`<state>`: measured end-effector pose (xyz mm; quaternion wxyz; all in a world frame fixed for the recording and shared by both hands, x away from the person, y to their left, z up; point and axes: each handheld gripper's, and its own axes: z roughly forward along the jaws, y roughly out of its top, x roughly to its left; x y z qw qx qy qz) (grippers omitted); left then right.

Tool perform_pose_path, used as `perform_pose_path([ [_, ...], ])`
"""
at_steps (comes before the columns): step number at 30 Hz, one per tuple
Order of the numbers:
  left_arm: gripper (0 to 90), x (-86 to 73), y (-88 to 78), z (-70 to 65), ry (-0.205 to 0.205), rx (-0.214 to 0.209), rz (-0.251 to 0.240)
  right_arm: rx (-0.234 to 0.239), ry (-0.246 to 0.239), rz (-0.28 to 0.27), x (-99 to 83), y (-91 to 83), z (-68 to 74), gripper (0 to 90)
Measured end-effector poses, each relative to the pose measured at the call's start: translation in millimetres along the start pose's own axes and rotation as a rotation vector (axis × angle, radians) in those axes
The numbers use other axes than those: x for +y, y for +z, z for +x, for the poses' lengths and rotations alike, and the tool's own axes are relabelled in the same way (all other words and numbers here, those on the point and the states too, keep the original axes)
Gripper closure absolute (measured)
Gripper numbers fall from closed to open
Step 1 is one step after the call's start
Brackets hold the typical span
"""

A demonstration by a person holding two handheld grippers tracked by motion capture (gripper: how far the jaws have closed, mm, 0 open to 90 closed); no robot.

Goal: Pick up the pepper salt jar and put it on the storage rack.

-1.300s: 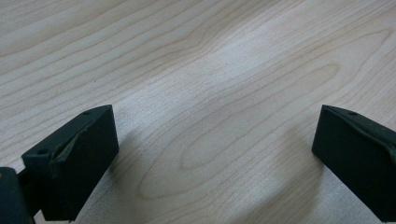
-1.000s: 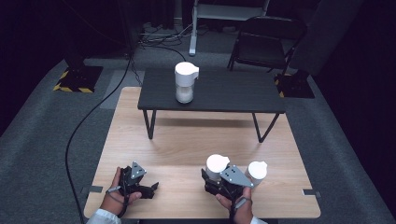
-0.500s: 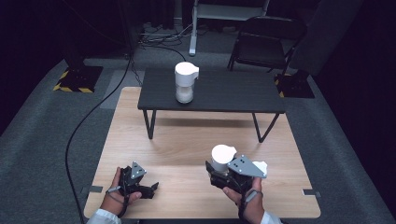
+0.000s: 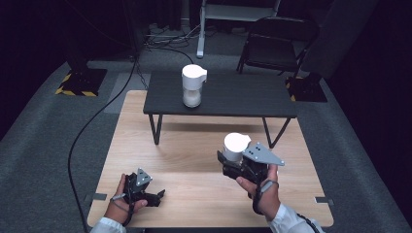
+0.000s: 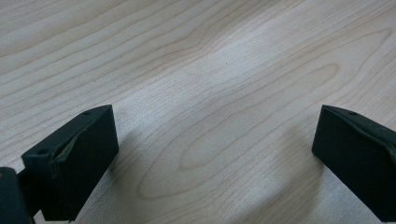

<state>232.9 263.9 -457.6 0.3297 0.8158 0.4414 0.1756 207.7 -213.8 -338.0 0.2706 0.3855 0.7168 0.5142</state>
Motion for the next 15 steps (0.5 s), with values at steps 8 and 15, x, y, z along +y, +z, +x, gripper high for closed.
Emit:
perform_pose_path([
  [8,0.3,-0.1,0.1,0.0,-0.001,-0.001,0.0,-0.032,-0.015,-0.016,16.7,4.8,-9.0,29.7],
  [15,0.3,0.0,0.1,0.1,-0.001,-0.001,0.0,-0.046,-0.021,-0.031,30.5,10.2,-16.5,29.7],
])
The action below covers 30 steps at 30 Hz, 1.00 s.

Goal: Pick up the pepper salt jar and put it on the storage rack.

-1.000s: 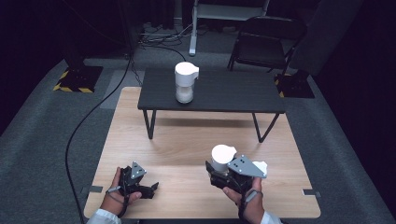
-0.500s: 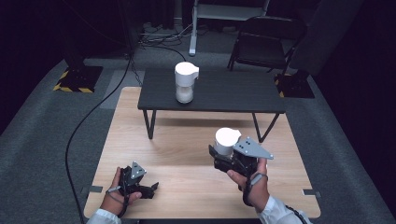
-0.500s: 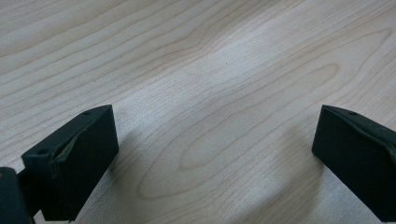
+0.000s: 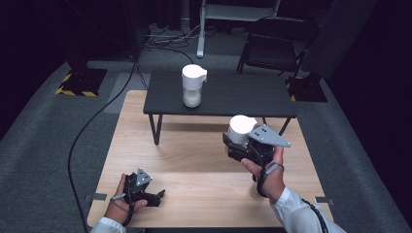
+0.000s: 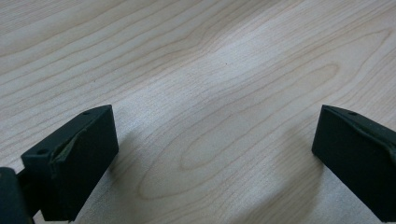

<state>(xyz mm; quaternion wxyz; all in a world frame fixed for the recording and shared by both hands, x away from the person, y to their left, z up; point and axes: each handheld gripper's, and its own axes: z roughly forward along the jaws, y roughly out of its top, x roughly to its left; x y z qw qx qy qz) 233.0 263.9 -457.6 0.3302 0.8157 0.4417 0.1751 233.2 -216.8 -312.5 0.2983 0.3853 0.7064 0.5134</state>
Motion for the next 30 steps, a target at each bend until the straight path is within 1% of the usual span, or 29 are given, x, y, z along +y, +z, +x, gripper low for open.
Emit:
perform_pose_path([
  [2,0.3,0.0,0.0,0.0,0.0,0.0,0.0,0.006,-0.002,-0.005,4.0,3.2,-4.0,29.8],
  [7,0.2,0.1,0.0,0.1,0.0,0.0,0.0,-0.009,-0.02,-0.022,13.9,10.8,-6.7,29.7],
  [12,0.2,0.1,0.0,0.1,0.0,-0.001,0.0,-0.012,-0.008,-0.032,21.8,16.6,-12.2,29.7],
  [19,0.2,0.2,0.0,0.1,0.001,0.0,0.001,-0.017,0.004,-0.047,27.1,23.6,-20.1,29.7],
  [21,0.2,0.1,0.0,0.2,0.001,-0.001,0.0,-0.029,0.0,-0.049,28.6,26.8,-20.8,29.7],
  [28,0.2,0.1,0.0,0.2,0.002,-0.001,0.0,-0.048,0.002,-0.068,33.5,38.1,-30.0,29.7],
  [30,0.2,0.1,0.1,0.3,0.002,-0.001,0.0,-0.058,0.005,-0.083,34.4,41.0,-32.6,29.7],
])
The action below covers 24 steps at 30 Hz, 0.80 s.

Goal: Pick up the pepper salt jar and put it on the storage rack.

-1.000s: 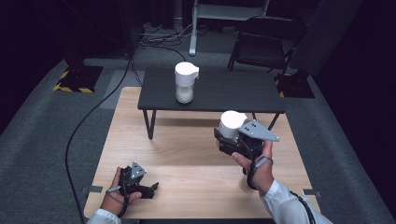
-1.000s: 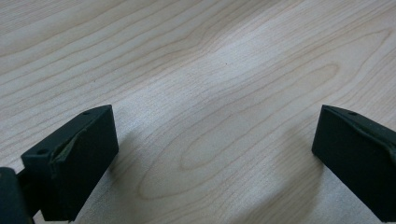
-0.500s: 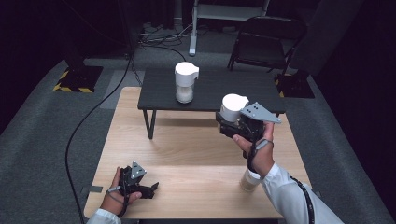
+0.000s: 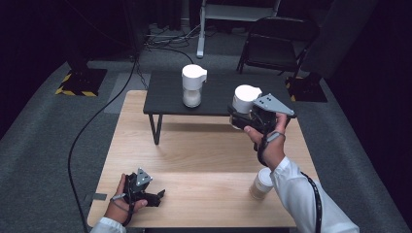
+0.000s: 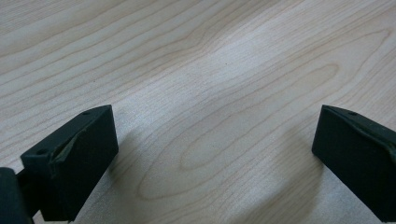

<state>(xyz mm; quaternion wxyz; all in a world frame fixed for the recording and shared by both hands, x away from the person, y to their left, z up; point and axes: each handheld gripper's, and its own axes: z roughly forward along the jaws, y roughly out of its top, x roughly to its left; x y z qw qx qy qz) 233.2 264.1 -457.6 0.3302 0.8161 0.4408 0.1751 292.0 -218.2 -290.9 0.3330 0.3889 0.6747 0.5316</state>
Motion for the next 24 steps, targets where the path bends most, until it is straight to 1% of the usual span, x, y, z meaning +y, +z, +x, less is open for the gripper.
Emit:
perform_pose_path([
  [6,0.2,0.1,-0.1,-0.1,0.0,0.001,0.001,-0.008,0.0,-0.03,2.9,8.5,-7.5,29.7],
  [12,0.2,0.1,0.0,0.1,0.001,0.0,0.0,-0.012,0.004,-0.038,6.4,17.9,-10.9,29.7],
  [18,0.2,0.2,-0.1,0.2,0.001,-0.001,0.001,-0.018,-0.003,-0.042,9.3,29.8,-12.0,29.7],
  [24,0.2,0.2,0.0,0.2,0.0,-0.001,0.001,-0.013,0.008,-0.053,14.0,41.3,-15.0,29.7],
])
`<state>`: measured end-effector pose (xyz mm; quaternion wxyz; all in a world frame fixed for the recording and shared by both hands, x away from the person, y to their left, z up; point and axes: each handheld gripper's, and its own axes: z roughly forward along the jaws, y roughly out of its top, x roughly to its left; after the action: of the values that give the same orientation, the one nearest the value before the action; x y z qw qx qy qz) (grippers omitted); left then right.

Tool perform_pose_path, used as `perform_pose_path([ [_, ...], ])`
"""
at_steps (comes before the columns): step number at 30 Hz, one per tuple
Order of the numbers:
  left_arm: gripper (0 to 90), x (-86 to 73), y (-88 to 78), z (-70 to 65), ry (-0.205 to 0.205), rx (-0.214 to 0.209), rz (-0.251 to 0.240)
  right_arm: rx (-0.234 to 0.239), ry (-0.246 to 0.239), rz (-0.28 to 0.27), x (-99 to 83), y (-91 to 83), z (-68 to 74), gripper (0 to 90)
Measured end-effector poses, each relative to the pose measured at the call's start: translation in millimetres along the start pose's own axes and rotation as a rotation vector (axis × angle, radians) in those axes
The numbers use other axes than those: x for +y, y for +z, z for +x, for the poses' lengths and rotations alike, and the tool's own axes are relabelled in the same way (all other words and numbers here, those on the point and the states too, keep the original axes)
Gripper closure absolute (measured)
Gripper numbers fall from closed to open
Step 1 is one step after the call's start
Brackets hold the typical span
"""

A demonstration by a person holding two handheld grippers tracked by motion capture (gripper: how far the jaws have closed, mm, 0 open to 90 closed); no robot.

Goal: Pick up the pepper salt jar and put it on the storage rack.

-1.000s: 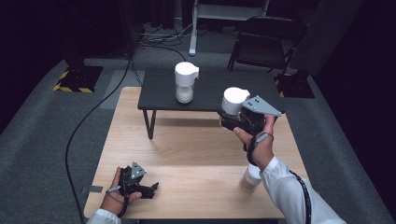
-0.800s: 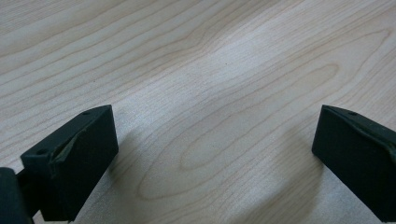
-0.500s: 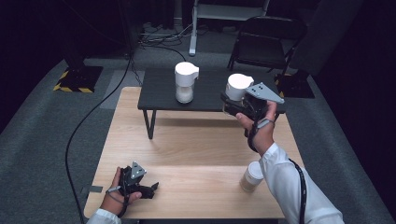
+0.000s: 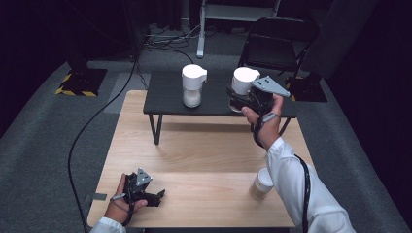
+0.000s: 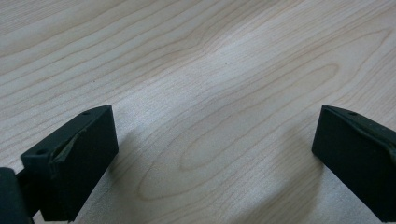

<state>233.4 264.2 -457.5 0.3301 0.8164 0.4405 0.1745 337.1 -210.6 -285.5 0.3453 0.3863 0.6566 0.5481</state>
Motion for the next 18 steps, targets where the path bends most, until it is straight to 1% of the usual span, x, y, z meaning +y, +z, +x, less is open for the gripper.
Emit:
perform_pose_path([
  [3,0.2,0.0,0.1,0.1,0.0,0.0,0.0,-0.003,0.007,-0.003,2.3,6.6,1.1,29.6],
  [6,0.2,0.0,0.0,0.0,0.0,0.0,0.0,-0.002,0.028,0.0,3.8,13.7,2.5,29.6],
  [10,0.2,0.0,0.0,0.1,0.0,-0.001,0.0,-0.008,0.032,0.005,4.2,21.7,5.3,29.6],
  [12,0.2,0.2,0.1,0.4,0.002,-0.002,0.0,-0.021,0.032,0.007,4.3,26.5,6.8,29.6],
  [15,0.2,0.1,0.1,0.4,0.002,-0.002,0.0,-0.029,0.058,0.009,4.7,33.5,6.4,29.6],
  [18,0.2,0.1,0.1,0.4,0.002,-0.002,0.0,-0.049,0.056,0.014,5.5,39.6,7.2,29.6],
])
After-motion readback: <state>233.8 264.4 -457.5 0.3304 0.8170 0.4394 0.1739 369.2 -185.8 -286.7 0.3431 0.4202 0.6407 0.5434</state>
